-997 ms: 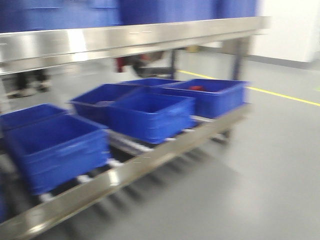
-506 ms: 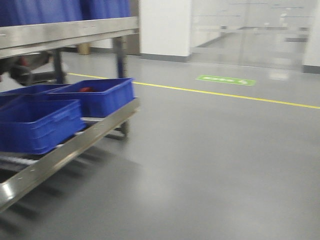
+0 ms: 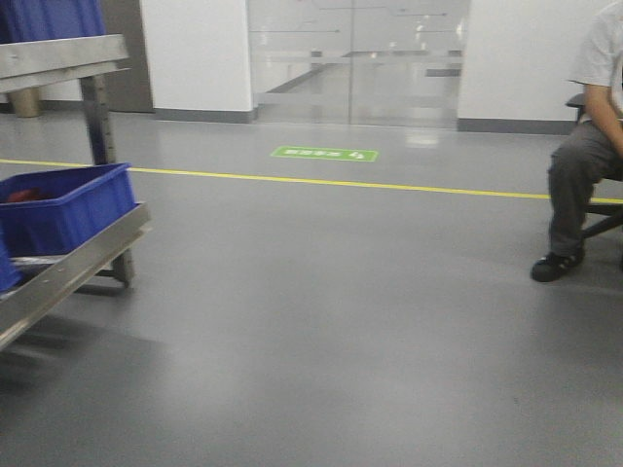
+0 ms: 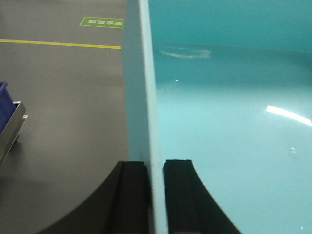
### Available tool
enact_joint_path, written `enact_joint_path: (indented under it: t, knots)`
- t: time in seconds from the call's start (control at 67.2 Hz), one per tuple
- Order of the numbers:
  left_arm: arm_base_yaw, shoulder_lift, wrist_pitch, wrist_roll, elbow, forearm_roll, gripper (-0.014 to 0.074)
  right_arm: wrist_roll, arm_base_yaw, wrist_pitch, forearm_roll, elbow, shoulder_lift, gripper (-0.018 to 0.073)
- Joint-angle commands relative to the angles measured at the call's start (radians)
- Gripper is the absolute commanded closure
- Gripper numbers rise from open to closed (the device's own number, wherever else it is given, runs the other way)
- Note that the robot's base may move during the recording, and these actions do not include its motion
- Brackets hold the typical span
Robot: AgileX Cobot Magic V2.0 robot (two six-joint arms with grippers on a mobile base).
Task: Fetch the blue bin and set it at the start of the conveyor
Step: 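Hold the bin in both grippers while the base turns away from the rack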
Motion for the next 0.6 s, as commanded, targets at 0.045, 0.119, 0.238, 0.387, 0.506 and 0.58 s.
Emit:
enact_joint_path:
  t: [0.045, 0.119, 0.238, 0.387, 0.506, 0.58]
  knots:
    - [-0.013, -0.016, -0.092, -0.001, -0.012, -0.070, 0.0708, -0.026, 0.010, -0.032, 0.039, -0.006, -0.005, 0.0710]
    - [-0.013, -0.016, -0.092, -0.001, -0.012, -0.070, 0.0708, -0.026, 0.010, -0.032, 0.039, -0.006, -0.005, 0.0710]
    - [-0.013, -0.016, -0.092, -0.001, -0.012, -0.070, 0.0708, -0.026, 0.010, -0.032, 0.039, -0.006, -0.005, 0.0710]
    - [-0.013, -0.016, -0.092, -0.001, -0.012, -0.070, 0.0708, -0.026, 0.010, -0.032, 0.039, -0.006, -0.005, 0.0710]
    - [-0.013, -0.016, -0.092, -0.001, -0.012, -0.070, 0.0708, -0.026, 0.010, -0.032, 0.039, -0.006, -0.005, 0.0710]
    - [-0.013, -0.016, -0.092, -0.001, -0.012, -0.070, 0.0708, -0.026, 0.010, -0.032, 0.039, -0.006, -0.005, 0.0710]
